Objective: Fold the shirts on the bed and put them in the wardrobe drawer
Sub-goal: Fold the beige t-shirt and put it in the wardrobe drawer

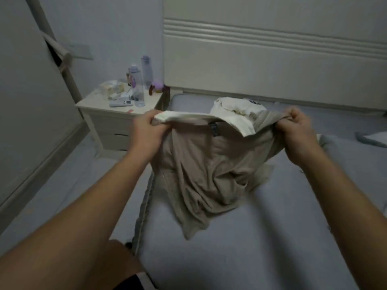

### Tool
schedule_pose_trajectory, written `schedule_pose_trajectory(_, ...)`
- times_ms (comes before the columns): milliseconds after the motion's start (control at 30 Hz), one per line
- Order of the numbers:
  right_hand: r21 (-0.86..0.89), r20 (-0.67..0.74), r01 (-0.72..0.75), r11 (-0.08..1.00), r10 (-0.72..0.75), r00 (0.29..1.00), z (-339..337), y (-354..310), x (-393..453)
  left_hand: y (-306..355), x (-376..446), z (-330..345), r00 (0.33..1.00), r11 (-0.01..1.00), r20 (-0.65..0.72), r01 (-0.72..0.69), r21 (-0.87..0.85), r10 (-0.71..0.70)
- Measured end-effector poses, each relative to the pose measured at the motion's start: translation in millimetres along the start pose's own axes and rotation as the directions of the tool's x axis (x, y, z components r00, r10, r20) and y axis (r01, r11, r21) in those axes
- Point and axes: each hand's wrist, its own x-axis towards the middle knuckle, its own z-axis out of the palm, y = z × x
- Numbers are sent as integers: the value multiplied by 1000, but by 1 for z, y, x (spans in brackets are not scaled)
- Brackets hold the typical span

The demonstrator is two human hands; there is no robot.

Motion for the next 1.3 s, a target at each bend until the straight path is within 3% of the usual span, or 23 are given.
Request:
schedule_pose_trajectory(100,16,-152,121,993,-117,981,-38,-57,13,92,32,-9,930,919,-49,-352,177,365)
schedule_pose_trajectory(167,7,-201,214,977,-208,957,-61,-87,17,137,42,-13,850,849,-105,-492,192,517)
schedule_pose_trajectory(200,-18,-195,224,974,-223,955,-68,-95,18,147,43,-13,841,842,-105,-508,182,531)
schedule_pose_trajectory(233,-65,-173,195,979,-203,964,-72,-98,17,148,42,-12,875,868,-65,-461,185,479)
schedule_pose_trajectory(300,-174,-88,98,980,-114,990,-75,-89,10,127,31,-7,961,921,113,-273,277,251)
schedule_pose_trajectory(333,-218,-37,68,974,-78,996,-76,-79,2,107,24,-5,972,924,182,-200,326,147)
schedule_pose_trajectory(400,-273,43,41,961,-31,999,-79,-63,-19,74,9,-8,980,941,186,-127,314,71)
schedule_pose_trajectory(533,-283,128,63,957,-27,991,-83,-74,-49,71,7,-22,981,961,39,-193,200,189)
schedule_pose_trajectory(700,38,165,-8,999,2,986,-110,-152,-61,148,22,-44,896,908,-148,-416,52,419)
schedule_pose_trajectory(833,6,219,-175,985,169,961,-132,-172,-30,189,60,-42,907,912,-108,-397,102,407)
schedule_pose_trajectory(933,-169,97,-285,944,303,948,-122,-140,19,172,91,0,940,906,-53,-308,290,336)
schedule_pose_trajectory(1000,-327,-15,-226,918,234,972,-102,-92,54,132,101,39,958,841,1,-251,480,285)
schedule_pose_trajectory(1067,-572,-115,-181,800,140,983,-81,-24,74,76,88,75,967,739,101,-243,629,232)
schedule_pose_trajectory(1133,-725,-216,-257,639,144,966,-63,51,65,10,45,106,968,734,193,-250,631,163)
schedule_pose_trajectory(1233,-706,-273,-368,606,246,930,-43,153,3,-88,-57,131,924,831,379,-175,528,-46)
schedule_pose_trajectory(1300,-677,-273,-418,605,322,907,-33,205,-58,-135,-122,129,890,806,398,-60,588,-223)
